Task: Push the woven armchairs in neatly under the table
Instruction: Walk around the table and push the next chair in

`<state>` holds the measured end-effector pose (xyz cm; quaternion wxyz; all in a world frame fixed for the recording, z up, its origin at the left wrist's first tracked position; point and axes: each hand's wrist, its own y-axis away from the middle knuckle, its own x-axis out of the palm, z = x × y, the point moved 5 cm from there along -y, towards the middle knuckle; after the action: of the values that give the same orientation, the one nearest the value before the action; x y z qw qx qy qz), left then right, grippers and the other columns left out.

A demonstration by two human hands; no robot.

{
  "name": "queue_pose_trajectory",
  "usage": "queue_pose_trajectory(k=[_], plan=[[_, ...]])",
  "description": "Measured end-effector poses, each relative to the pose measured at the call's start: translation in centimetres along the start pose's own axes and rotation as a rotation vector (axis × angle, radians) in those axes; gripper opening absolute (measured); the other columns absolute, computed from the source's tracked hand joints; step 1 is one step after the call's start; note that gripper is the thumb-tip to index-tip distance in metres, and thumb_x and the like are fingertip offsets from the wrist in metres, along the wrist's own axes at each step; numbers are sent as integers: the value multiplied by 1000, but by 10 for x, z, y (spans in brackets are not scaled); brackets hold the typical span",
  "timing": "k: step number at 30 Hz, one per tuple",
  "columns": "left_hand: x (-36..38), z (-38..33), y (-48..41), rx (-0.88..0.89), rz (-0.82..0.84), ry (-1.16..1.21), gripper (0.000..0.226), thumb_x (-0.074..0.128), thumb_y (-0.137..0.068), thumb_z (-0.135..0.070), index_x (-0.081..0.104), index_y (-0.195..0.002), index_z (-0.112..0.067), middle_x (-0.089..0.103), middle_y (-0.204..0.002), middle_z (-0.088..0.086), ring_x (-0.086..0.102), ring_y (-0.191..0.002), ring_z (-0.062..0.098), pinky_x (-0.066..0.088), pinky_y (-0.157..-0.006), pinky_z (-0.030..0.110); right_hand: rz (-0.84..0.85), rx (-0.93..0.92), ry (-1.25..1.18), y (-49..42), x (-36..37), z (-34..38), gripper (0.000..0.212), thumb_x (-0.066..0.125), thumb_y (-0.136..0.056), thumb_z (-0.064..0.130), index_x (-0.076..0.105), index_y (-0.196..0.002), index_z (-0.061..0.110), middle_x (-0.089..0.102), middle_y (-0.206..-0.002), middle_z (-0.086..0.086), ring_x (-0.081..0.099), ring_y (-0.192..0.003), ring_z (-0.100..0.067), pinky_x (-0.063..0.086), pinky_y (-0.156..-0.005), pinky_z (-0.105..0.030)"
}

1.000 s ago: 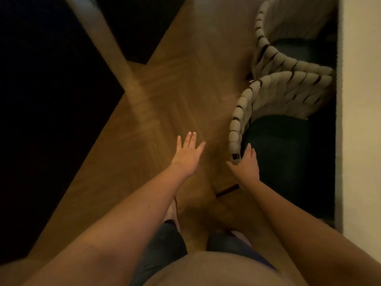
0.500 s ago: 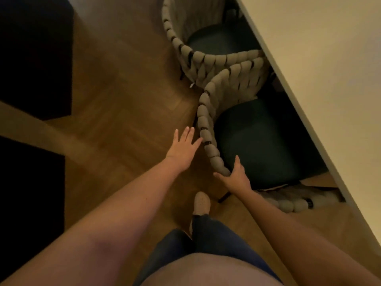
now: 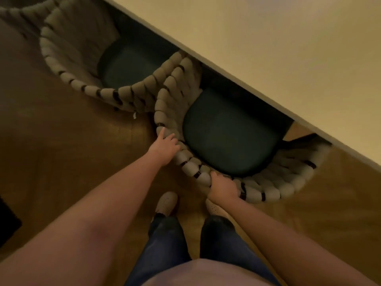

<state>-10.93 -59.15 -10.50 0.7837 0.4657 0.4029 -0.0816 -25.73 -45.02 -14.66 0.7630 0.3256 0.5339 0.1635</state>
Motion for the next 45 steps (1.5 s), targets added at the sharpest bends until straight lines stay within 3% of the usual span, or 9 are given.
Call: queue_pose_trajectory(k=[6, 11, 15, 19, 25, 34, 45], plan=[[6, 20, -27, 247, -43, -189, 69, 58, -91, -14, 26, -152, -23, 38, -151, 8, 26, -145, 27, 3, -119, 55, -105, 156, -17, 2, 0, 6, 45, 55, -88, 20, 49, -131, 30, 62, -114, -3, 58, -106, -25, 45, -91, -41], [5, 16, -33, 398, -58, -197, 63, 60, -90, -11, 36, -145, -28, 53, -138, 1, 44, -134, 22, 8, -119, 51, -150, 201, -24, 10, 1, 6, 41, 55, -90, 25, 53, -129, 34, 65, -110, 0, 61, -101, -22, 47, -87, -37], [13, 7, -19, 410, -78, -115, 59, 61, -89, -12, 39, -141, -28, 58, -128, 0, 53, -123, 21, 27, -114, 48, -149, 219, -16, 26, 13, 7, 43, 54, -90, 25, 50, -132, 35, 63, -113, -1, 59, -103, -23, 44, -84, -36], [26, -6, -6, 456, -58, -117, 49, 59, -90, -15, 44, -136, -26, 61, -119, -1, 58, -112, 19, 37, -108, 44, -158, 217, -57, 47, 29, 6, 49, 54, -89, 23, 47, -135, 36, 62, -115, 0, 57, -104, -22, 43, -83, -34], [24, -29, 8, 477, -57, -148, 46, 59, -91, -16, 45, -134, -24, 61, -117, -1, 58, -111, 20, 39, -104, 43, -153, 224, -76, 68, 39, -5, 45, 57, -87, 24, 53, -130, 37, 64, -107, 5, 59, -101, -18, 44, -87, -33], [10, -50, -8, 450, -53, -131, 51, 59, -91, -16, 43, -139, -27, 60, -121, -1, 56, -113, 20, 38, -104, 43, -151, 203, -23, 64, 25, -38, 48, 54, -87, 20, 52, -131, 36, 65, -104, 3, 61, -97, -19, 44, -78, -32], [-19, -56, -44, 418, -79, -129, 50, 62, -91, -21, 45, -137, -30, 61, -121, -3, 55, -117, 20, 32, -108, 48, -181, 203, -28, 43, -2, -72, 47, 56, -87, 21, 53, -129, 40, 65, -108, 5, 60, -102, -18, 44, -84, -32]])
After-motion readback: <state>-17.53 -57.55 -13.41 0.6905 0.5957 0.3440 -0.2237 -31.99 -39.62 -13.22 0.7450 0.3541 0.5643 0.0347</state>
